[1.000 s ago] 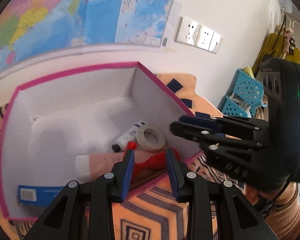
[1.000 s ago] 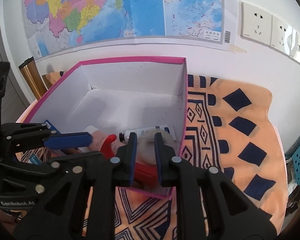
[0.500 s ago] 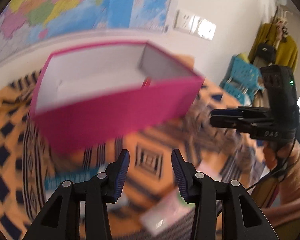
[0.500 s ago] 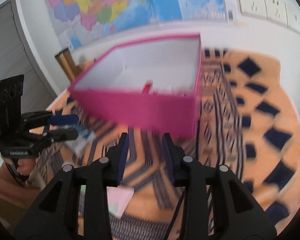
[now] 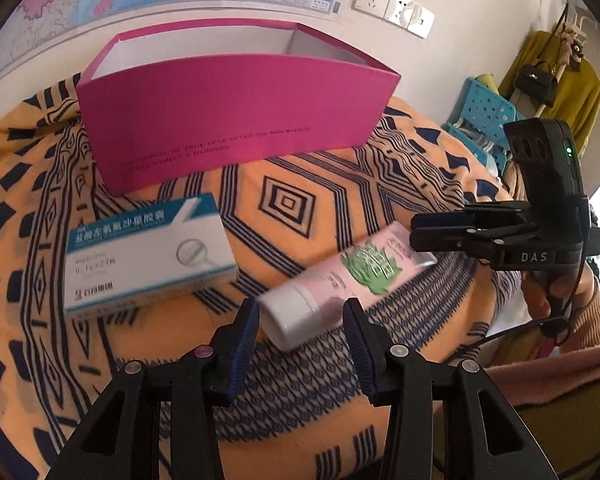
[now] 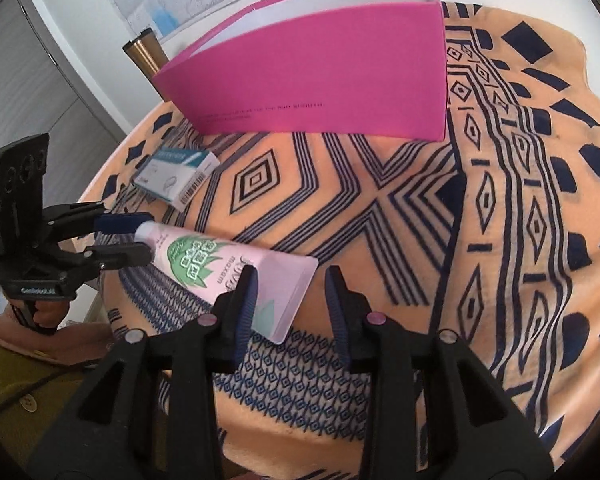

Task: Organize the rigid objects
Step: 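Move the right gripper to the pink cream tube and grasp it, then lift the pink cream tube with the right gripper toward the box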

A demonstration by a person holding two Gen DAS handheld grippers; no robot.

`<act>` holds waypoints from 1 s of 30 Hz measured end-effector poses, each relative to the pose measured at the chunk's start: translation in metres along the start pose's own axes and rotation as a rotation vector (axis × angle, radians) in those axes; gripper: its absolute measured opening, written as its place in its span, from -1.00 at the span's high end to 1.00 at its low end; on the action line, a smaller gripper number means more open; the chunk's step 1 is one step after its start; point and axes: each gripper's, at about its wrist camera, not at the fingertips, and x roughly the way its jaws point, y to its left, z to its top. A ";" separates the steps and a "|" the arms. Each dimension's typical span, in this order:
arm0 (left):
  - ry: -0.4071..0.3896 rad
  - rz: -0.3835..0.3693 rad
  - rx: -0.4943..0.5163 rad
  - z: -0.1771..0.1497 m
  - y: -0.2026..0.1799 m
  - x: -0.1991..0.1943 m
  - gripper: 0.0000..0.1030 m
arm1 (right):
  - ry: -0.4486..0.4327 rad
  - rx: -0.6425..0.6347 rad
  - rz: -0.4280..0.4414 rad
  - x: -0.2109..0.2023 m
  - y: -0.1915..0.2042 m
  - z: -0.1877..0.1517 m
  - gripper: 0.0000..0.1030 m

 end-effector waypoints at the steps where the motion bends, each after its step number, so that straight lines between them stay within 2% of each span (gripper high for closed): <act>1: 0.000 -0.003 -0.001 -0.001 0.000 -0.001 0.14 | 0.002 0.002 0.003 0.001 0.001 -0.001 0.28; 5: 0.009 -0.013 0.004 -0.002 -0.003 0.001 0.18 | 0.007 0.017 0.013 0.005 0.002 -0.004 0.27; 10: 0.012 -0.015 0.002 -0.001 -0.006 0.004 0.19 | -0.007 0.042 0.038 0.004 0.001 -0.006 0.13; 20: -0.002 -0.041 -0.031 0.007 -0.001 0.002 0.19 | -0.036 0.043 -0.008 -0.003 0.004 0.000 0.13; 30: -0.064 -0.047 -0.022 0.031 -0.003 -0.007 0.19 | -0.101 0.030 -0.054 -0.018 0.005 0.015 0.13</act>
